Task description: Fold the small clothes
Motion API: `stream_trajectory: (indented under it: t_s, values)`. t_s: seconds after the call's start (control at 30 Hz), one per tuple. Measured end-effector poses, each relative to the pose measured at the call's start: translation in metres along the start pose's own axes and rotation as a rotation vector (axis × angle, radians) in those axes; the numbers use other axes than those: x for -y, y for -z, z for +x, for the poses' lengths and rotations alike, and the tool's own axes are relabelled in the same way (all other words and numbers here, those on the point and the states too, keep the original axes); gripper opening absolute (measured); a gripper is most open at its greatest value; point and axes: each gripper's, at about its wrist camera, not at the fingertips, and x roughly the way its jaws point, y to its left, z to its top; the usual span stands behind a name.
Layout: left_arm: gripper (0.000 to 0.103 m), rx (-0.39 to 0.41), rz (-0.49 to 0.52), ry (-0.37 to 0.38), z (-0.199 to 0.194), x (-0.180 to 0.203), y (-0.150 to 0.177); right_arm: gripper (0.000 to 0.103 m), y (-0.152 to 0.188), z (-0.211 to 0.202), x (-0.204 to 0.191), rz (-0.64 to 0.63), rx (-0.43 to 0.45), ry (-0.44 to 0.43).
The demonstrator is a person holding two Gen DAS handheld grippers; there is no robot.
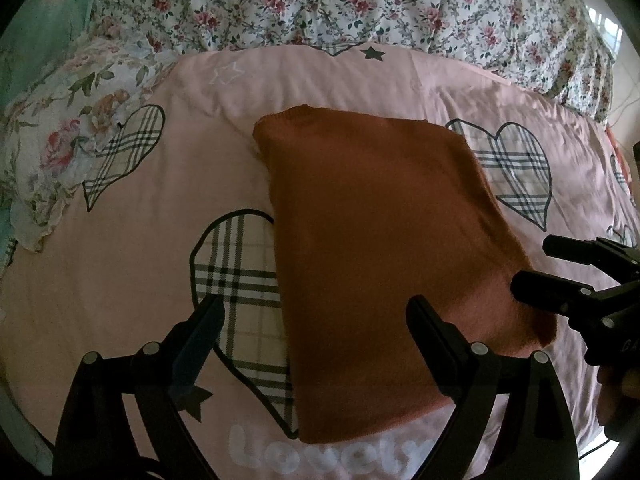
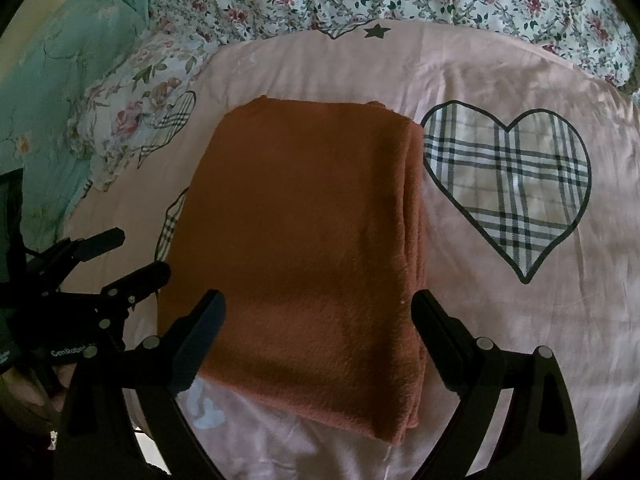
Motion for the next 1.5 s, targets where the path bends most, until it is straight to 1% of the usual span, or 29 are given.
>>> stream_trajectory:
  t_s: [0.4,1.5]
  values:
    - [0.095,0.002,0.011,-0.013,-0.0028,0.0043,0.0008,0.094,0.0026,-0.0031,-0.0018,0.003,0.007,0.002]
    - [0.095,0.006,0.013,-0.015,-0.0027,0.0087,-0.0019,0.094,-0.0013,-0.0044,-0.0005,0.015,0.007,0.002]
